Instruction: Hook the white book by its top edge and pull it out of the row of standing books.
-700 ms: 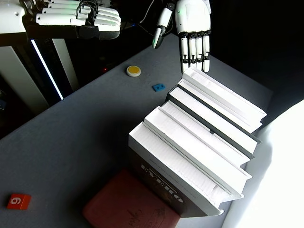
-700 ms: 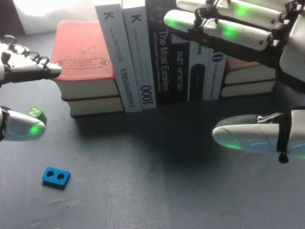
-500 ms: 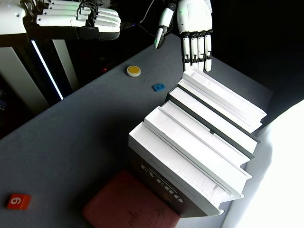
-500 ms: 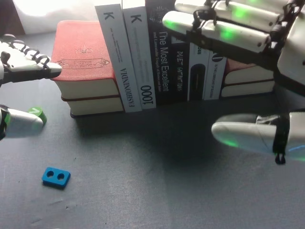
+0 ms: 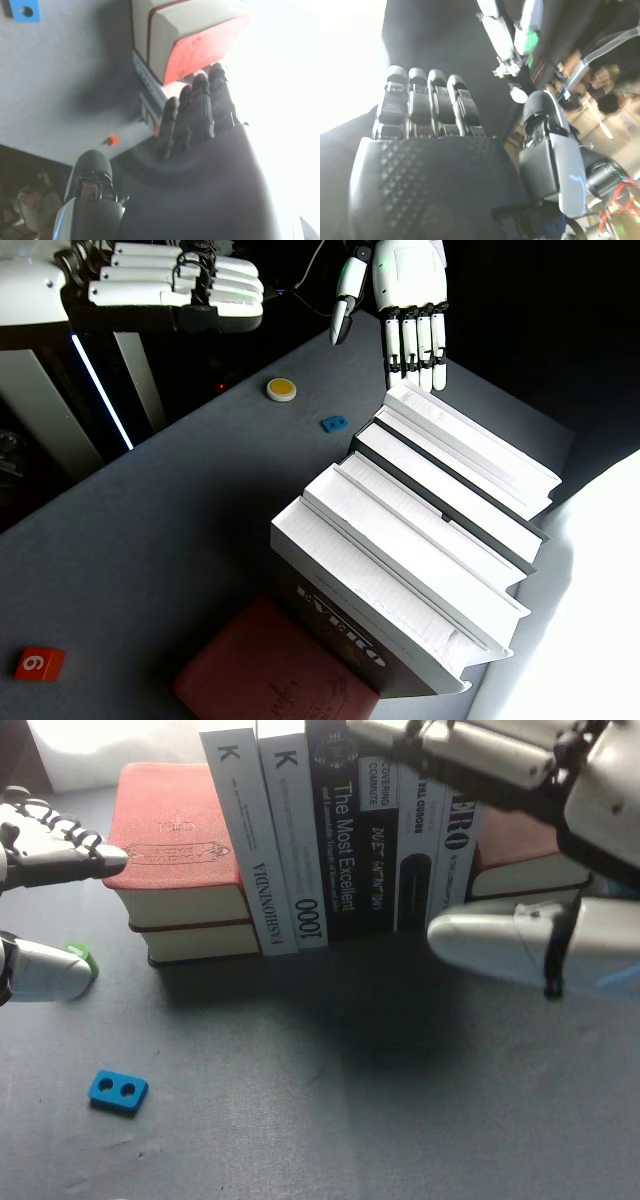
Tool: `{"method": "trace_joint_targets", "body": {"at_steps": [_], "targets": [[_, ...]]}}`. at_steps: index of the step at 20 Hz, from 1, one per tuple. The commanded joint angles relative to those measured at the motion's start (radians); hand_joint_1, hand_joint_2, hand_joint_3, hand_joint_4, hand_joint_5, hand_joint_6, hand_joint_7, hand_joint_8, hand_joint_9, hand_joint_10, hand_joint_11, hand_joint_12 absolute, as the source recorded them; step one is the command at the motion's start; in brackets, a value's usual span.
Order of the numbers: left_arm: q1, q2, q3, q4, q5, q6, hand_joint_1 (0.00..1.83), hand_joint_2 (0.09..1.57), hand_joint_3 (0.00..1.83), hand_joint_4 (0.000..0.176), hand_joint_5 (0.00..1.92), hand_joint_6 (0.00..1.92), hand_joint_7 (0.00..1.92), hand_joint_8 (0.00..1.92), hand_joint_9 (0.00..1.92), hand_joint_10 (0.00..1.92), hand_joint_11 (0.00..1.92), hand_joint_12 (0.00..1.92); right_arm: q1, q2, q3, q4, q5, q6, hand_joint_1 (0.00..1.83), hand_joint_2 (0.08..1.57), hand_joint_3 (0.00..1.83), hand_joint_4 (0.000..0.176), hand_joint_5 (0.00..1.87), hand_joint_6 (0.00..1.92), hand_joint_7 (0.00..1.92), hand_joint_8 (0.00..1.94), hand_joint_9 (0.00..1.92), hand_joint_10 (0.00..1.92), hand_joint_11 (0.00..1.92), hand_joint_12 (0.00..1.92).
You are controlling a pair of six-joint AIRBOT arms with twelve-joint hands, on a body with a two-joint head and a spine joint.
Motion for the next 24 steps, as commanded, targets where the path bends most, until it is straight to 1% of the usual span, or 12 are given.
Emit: {"method": "trace_joint_targets", "body": {"at_steps": [1,4,5,6,10,12,14,15,17,19,24], "targets": [[-0.01,-0.001,0.001,-0.014,0.082,0.001,0.0,1.26,0.01,0.0,0.0,0.0,0.0,0.0,0.0,0.0,0.0,0.0,0.006,-0.006,0.004,0.023,0.136,-0.027,0.0,1.25,0.0,0.0,0.01,0.0,0.0,0.0,0.0,0.0,0.0,0.0],[-0.009,-0.001,-0.001,-0.014,0.08,0.002,0.0,1.26,0.01,0.0,0.0,0.0,0.0,0.0,0.0,0.0,0.0,0.0,0.006,-0.054,0.03,0.168,0.175,-0.148,0.0,1.28,0.02,0.0,0.01,0.01,0.0,0.0,0.0,0.0,0.0,0.0],[-0.009,-0.001,-0.002,-0.014,0.08,0.002,0.0,1.26,0.01,0.0,0.0,0.0,0.0,0.0,0.0,0.0,0.0,0.0,0.006,-0.06,0.034,0.182,0.184,-0.168,0.0,1.28,0.02,0.0,0.01,0.01,0.0,0.0,0.0,0.0,0.0,0.0],[-0.009,-0.001,-0.004,-0.014,0.08,0.002,0.0,1.26,0.01,0.0,0.0,0.0,0.0,0.0,0.0,0.0,0.0,0.0,0.005,-0.081,0.045,0.215,0.215,-0.222,0.0,1.29,0.02,0.0,0.02,0.01,0.0,0.0,0.0,0.0,0.0,0.0],[-0.009,0.0,-0.008,-0.014,0.08,0.004,0.0,1.26,0.01,0.0,0.0,0.0,0.0,0.0,0.0,0.0,0.0,0.0,-0.004,-0.148,0.07,0.32,0.301,-0.367,0.02,1.3,0.01,0.0,0.02,0.0,0.0,0.0,0.0,0.0,0.0,0.0],[-0.009,0.0,-0.009,-0.014,0.08,0.004,0.0,1.27,0.01,0.0,0.0,0.0,0.0,0.0,0.0,0.0,0.0,0.0,-0.013,-0.169,0.08,0.323,0.33,-0.39,0.09,1.3,0.01,0.0,0.05,0.01,0.02,0.0,0.0,0.0,0.0,0.0],[-0.009,0.0,-0.009,-0.014,0.079,0.004,0.0,1.27,0.01,0.0,0.0,0.0,0.0,0.0,0.0,0.0,0.0,0.0,-0.024,-0.202,0.104,0.334,0.36,-0.424,0.08,1.3,0.0,0.0,0.05,0.01,0.02,0.01,0.0,0.0,0.0,0.0],[-0.009,0.0,-0.009,-0.014,0.079,0.004,0.0,1.27,0.01,0.0,0.0,0.0,0.0,0.0,0.0,0.0,0.0,0.0,-0.025,-0.224,0.124,0.369,0.36,-0.458,0.09,1.3,0.0,0.0,0.06,0.01,0.03,0.01,0.0,0.0,0.0,0.0],[-0.009,0.0,-0.009,-0.014,0.079,0.004,0.0,1.27,0.01,0.0,0.0,0.0,0.0,0.0,0.0,0.0,0.0,0.0,-0.03,-0.252,0.155,0.402,0.367,-0.491,0.1,1.3,0.0,0.0,0.06,0.01,0.03,0.01,0.01,0.0,0.0,0.0],[-0.009,0.0,-0.008,-0.014,0.079,0.004,0.0,1.27,0.01,0.0,0.0,0.0,0.0,0.0,0.0,0.0,0.0,0.0,-0.038,-0.273,0.182,0.405,0.376,-0.5,0.1,1.3,0.0,0.0,0.05,0.0,0.02,0.0,0.0,0.0,0.0,0.0],[-0.009,0.0,-0.006,-0.014,0.078,0.004,0.0,1.28,0.01,0.0,0.0,0.0,0.0,0.0,0.0,0.0,0.0,0.0,-0.042,-0.299,0.206,0.405,0.376,-0.51,0.13,1.32,0.0,0.0,0.05,0.01,0.02,0.0,0.0,0.0,0.0,0.0]]}}
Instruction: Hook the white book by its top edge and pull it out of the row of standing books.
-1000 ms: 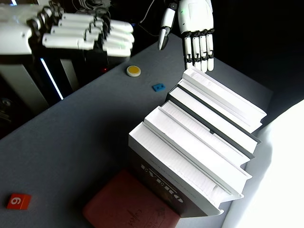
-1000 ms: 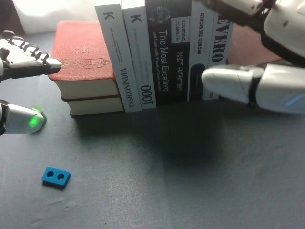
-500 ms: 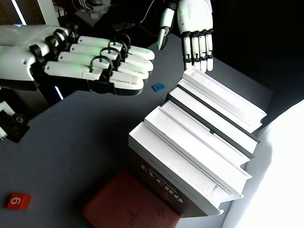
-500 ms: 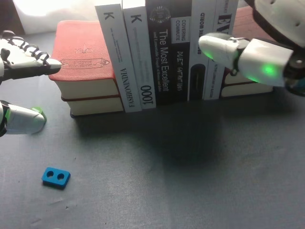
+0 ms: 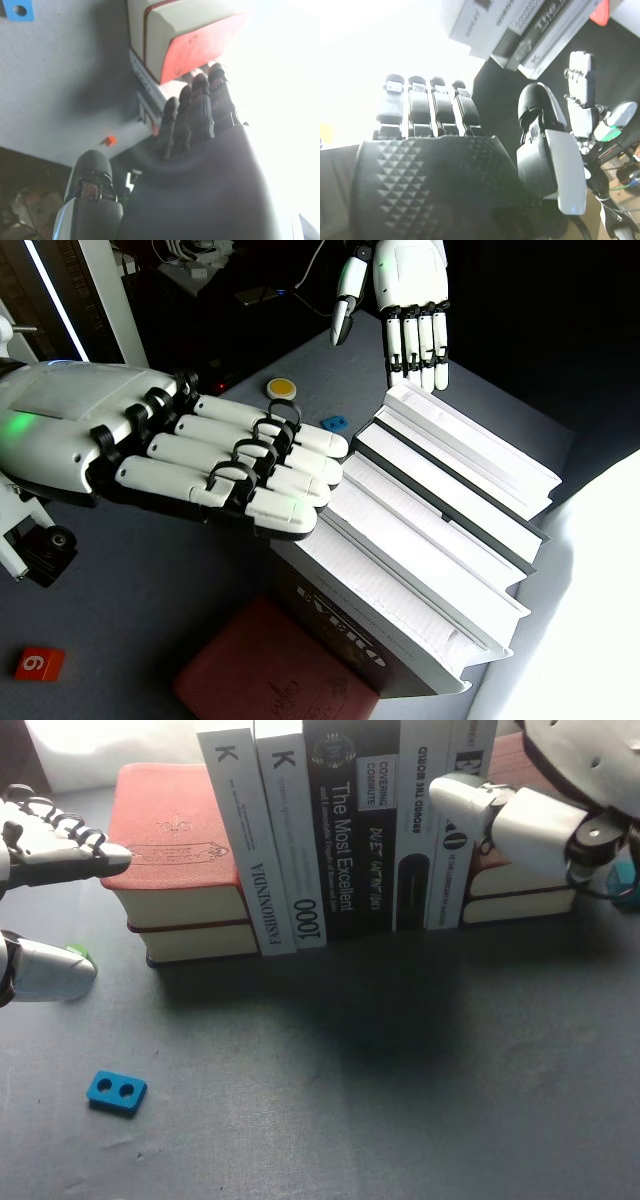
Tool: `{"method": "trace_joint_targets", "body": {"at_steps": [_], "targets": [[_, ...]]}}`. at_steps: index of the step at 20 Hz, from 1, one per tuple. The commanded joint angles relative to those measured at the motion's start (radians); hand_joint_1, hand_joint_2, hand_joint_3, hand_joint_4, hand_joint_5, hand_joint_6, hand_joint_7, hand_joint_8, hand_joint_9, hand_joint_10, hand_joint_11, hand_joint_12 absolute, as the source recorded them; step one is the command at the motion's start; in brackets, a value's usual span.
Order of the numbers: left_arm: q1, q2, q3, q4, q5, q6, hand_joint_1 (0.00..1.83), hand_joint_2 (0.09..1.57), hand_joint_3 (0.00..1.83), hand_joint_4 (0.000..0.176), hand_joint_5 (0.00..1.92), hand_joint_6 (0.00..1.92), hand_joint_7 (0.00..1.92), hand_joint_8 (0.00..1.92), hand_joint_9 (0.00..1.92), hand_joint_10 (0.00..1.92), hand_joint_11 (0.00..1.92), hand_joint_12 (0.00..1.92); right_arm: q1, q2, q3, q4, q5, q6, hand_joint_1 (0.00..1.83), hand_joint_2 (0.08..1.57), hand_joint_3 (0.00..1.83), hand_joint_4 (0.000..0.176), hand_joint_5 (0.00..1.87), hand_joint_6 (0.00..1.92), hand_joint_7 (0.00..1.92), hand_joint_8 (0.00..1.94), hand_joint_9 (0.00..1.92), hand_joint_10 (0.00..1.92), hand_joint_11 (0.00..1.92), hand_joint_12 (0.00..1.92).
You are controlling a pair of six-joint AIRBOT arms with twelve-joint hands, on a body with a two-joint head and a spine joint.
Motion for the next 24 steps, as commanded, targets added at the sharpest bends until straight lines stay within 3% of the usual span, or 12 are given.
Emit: {"method": "trace_joint_targets", "body": {"at_steps": [1,10,13,19,24], "targets": [[-0.009,0.0,0.0,-0.013,0.075,0.001,0.0,1.28,0.01,0.0,0.0,0.0,0.0,0.0,0.0,0.0,0.0,0.0,0.008,-0.001,0.008,-0.052,0.111,-0.006,0.08,1.33,0.01,0.0,0.03,0.0,0.01,0.0,0.0,0.0,0.0,0.0],[-0.008,-0.001,0.005,-0.013,0.079,0.001,0.0,1.28,0.01,0.0,0.0,0.0,0.0,0.0,0.0,0.0,0.0,0.0,-0.002,-0.073,0.075,-0.022,0.103,-0.047,0.11,1.34,0.0,0.0,0.04,0.01,0.02,0.01,0.0,0.0,0.0,0.0],[-0.007,-0.001,0.005,-0.013,0.08,0.001,0.0,1.28,0.0,0.0,0.0,0.0,0.0,0.0,0.0,0.0,0.0,0.0,-0.015,-0.074,0.075,-0.021,0.09,-0.058,0.05,1.34,0.0,0.0,0.02,0.0,0.0,0.0,0.0,0.0,0.0,0.0],[-0.005,-0.001,0.006,-0.013,0.08,0.001,0.0,1.28,0.01,0.0,0.0,0.0,0.0,0.0,0.0,0.0,0.0,0.0,-0.044,-0.072,0.071,0.017,0.077,-0.097,0.1,1.34,0.0,0.0,0.04,0.0,0.01,0.0,0.0,0.0,0.0,0.0],[-0.004,-0.002,0.01,-0.012,0.081,0.004,0.0,1.28,0.0,0.0,0.0,0.0,0.0,0.0,0.0,0.0,0.0,0.0,-0.06,-0.04,0.023,0.017,0.067,-0.135,0.07,1.35,0.0,0.0,0.04,0.0,0.01,0.0,0.0,0.0,0.0,0.0]]}}
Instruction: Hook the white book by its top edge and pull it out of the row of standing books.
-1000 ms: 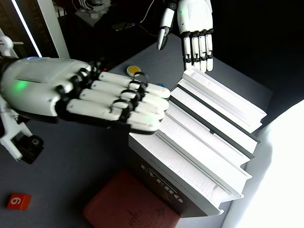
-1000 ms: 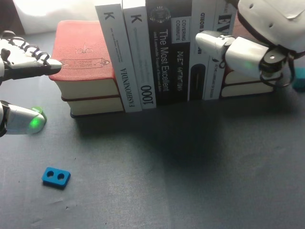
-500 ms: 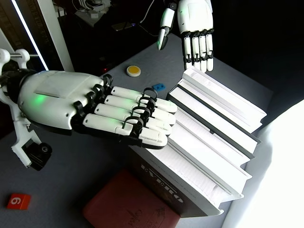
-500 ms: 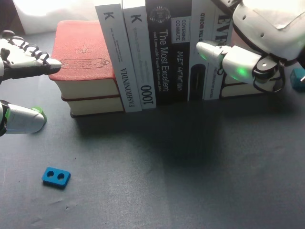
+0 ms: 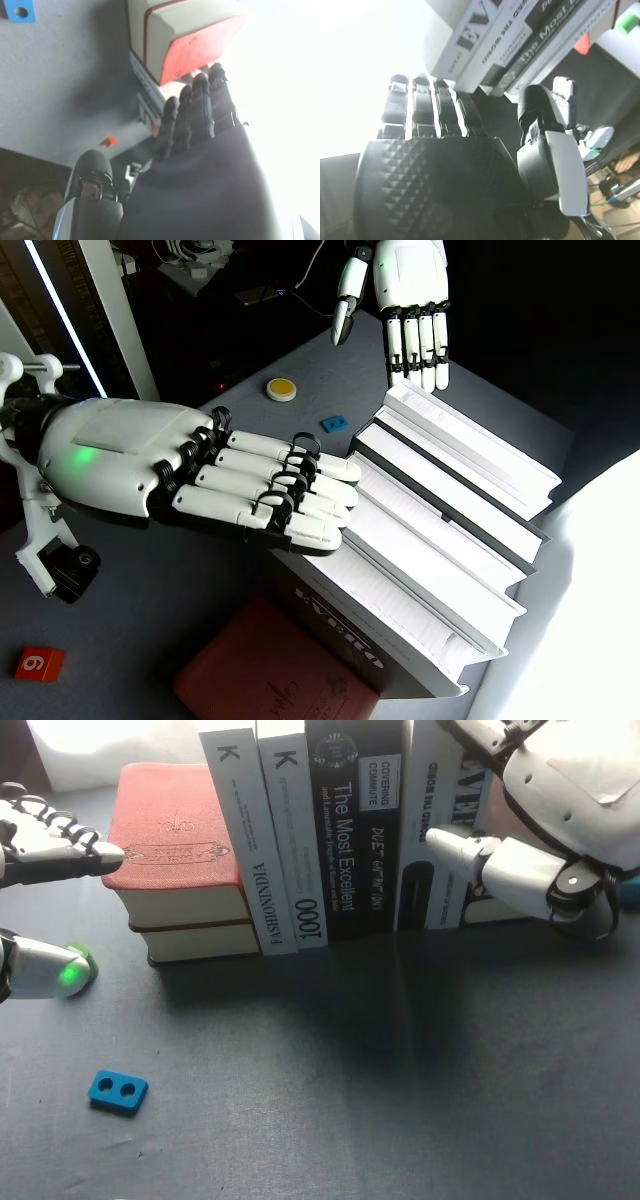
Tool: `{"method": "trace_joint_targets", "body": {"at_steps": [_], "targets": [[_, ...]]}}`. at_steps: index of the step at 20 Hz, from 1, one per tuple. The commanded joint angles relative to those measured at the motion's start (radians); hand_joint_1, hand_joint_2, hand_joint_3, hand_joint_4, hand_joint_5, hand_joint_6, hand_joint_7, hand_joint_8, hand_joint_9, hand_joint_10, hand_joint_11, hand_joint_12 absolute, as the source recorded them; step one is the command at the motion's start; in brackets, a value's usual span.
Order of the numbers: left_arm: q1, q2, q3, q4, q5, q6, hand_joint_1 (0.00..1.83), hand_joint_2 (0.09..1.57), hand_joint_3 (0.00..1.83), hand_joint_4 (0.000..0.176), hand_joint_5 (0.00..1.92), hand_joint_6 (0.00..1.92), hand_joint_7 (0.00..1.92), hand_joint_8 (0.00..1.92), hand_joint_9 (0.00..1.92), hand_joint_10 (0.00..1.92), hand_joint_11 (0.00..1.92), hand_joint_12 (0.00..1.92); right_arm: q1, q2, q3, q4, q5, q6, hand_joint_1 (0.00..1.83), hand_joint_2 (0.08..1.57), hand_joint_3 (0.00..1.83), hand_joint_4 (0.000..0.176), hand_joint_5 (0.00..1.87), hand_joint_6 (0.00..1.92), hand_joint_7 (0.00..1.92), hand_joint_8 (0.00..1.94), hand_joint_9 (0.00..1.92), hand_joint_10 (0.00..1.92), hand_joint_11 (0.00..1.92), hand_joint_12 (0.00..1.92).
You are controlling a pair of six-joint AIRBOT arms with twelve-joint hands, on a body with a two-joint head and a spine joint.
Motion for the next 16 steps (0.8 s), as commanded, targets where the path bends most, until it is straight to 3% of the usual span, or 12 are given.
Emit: {"method": "trace_joint_targets", "body": {"at_steps": [1,13,16], "targets": [[-0.007,-0.001,0.004,-0.014,0.076,0.002,0.0,1.28,0.0,0.0,0.0,0.0,0.0,0.0,0.0,0.0,0.0,0.0,-0.006,0.007,-0.011,-0.029,0.054,-0.017,0.06,1.35,0.0,0.0,0.05,0.0,0.02,0.0,0.0,0.0,0.0,0.0],[-0.008,-0.001,0.004,-0.014,0.076,0.002,0.0,1.29,0.0,0.0,0.0,0.0,0.0,0.0,0.0,0.0,0.0,0.0,-0.056,0.059,-0.123,0.007,0.035,-0.126,0.1,1.35,0.0,0.0,0.05,0.0,0.02,0.0,0.0,0.0,0.0,0.0],[-0.008,-0.001,0.004,-0.014,0.075,0.002,0.0,1.29,0.01,0.0,0.0,0.0,0.0,0.0,0.0,0.0,0.0,0.0,-0.071,0.103,-0.192,0.049,0.035,-0.154,0.08,1.35,0.0,0.0,0.05,0.01,0.02,0.01,0.0,0.0,0.0,0.0]]}}
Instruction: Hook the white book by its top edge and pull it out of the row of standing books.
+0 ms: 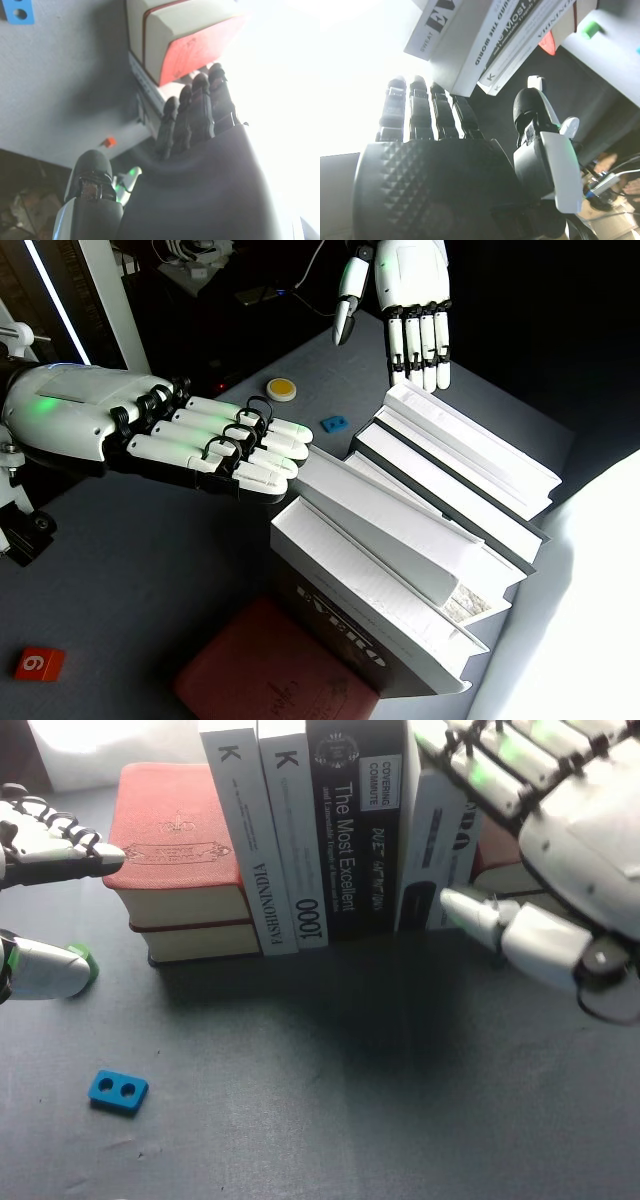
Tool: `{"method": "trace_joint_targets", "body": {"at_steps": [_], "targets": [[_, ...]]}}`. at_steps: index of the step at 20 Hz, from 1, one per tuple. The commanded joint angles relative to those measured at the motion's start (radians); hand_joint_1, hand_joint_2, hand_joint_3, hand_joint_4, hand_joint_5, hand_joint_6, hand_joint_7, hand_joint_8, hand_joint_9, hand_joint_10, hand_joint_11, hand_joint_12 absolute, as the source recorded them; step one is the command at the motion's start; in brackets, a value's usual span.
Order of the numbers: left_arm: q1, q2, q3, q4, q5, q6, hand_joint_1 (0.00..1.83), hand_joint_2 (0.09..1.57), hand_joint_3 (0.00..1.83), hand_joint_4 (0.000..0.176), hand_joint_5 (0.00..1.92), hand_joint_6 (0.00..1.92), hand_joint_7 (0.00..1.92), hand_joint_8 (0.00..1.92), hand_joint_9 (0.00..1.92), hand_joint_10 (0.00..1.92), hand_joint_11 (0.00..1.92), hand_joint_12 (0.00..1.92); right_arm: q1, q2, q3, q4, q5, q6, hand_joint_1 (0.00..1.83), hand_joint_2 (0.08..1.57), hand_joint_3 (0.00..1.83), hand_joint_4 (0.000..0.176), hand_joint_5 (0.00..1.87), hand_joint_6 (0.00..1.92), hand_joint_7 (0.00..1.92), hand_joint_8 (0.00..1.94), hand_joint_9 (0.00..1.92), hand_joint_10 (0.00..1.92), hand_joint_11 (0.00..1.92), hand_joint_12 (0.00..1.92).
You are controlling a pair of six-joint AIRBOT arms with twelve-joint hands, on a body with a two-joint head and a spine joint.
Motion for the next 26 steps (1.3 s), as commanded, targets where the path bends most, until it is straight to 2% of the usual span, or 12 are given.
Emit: {"method": "trace_joint_targets", "body": {"at_steps": [1,13,22,26], "targets": [[-0.008,-0.001,0.004,-0.014,0.076,0.002,0.0,1.29,0.0,0.0,0.0,0.0,0.0,0.0,0.0,0.0,0.0,0.0,-0.007,0.01,-0.015,-0.015,0.029,-0.015,0.08,1.35,0.0,0.0,0.04,0.0,0.02,0.0,0.0,0.0,0.0,0.0],[-0.009,-0.001,0.003,-0.014,0.075,0.002,0.0,1.29,0.0,0.0,0.0,0.0,0.0,0.0,0.0,0.0,0.0,0.0,-0.109,0.104,-0.142,-0.015,0.03,-0.025,0.11,1.35,0.0,0.0,0.06,0.0,0.03,0.0,0.0,0.0,0.0,0.0],[-0.009,-0.001,0.005,-0.014,0.077,0.002,0.0,1.29,0.0,0.0,0.0,0.0,0.0,0.0,0.0,0.0,0.0,0.0,-0.186,0.134,-0.226,-0.015,0.066,-0.049,0.04,1.36,0.0,0.0,0.03,0.0,0.01,0.0,0.0,0.0,0.0,0.0],[-0.009,-0.001,0.005,-0.014,0.077,0.002,0.0,1.29,0.0,0.0,0.0,0.0,0.0,0.0,0.0,0.0,0.0,0.0,-0.217,0.135,-0.245,-0.015,0.086,-0.06,0.06,1.35,0.0,0.0,0.06,0.01,0.04,0.0,0.0,0.0,0.0,0.0]]}}
